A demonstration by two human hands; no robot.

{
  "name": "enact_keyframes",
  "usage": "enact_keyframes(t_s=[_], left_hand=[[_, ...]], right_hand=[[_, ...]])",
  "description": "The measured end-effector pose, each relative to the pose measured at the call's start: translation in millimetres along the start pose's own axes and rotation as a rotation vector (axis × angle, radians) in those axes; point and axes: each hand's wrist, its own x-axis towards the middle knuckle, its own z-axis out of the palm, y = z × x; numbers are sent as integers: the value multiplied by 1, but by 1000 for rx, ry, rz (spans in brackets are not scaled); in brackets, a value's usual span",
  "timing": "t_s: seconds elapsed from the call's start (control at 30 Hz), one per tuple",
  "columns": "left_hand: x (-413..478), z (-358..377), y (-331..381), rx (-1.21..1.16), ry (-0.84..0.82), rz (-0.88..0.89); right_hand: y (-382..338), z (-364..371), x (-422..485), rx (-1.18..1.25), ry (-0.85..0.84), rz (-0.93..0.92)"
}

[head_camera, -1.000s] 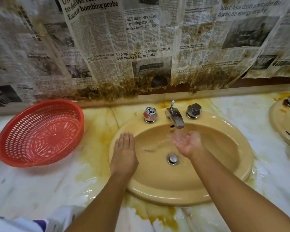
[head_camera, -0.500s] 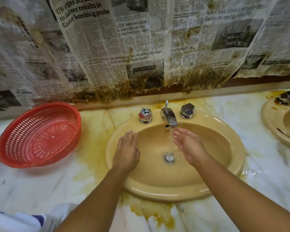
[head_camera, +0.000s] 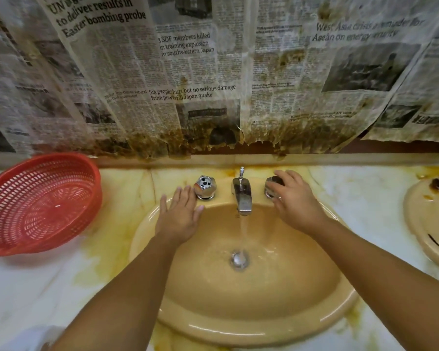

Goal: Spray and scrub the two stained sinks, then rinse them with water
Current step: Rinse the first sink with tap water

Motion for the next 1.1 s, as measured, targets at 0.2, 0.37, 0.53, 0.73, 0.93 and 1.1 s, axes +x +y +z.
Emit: enact_keyframes(t_s=[0.2,0.37,0.53,0.73,0.93,1.1], left_hand=[[1,1,4,48,21,-35],[0,4,4,42,43,-38],[-1,2,4,45,43,-33],[-3,4,5,47,84,-27],[-2,6,4,63,101,-21],[-2,10,2,92,117,-22]], right_hand=[[31,3,27,-62,-278,-133],[25,-2,43,-219,-269,-90],[-5,-12,65,-330,-289,151],[-1,-21,71,-415,-320,78],[22,-11,65,-368,-358,-318],[14,8,59,-274,-206,-185]])
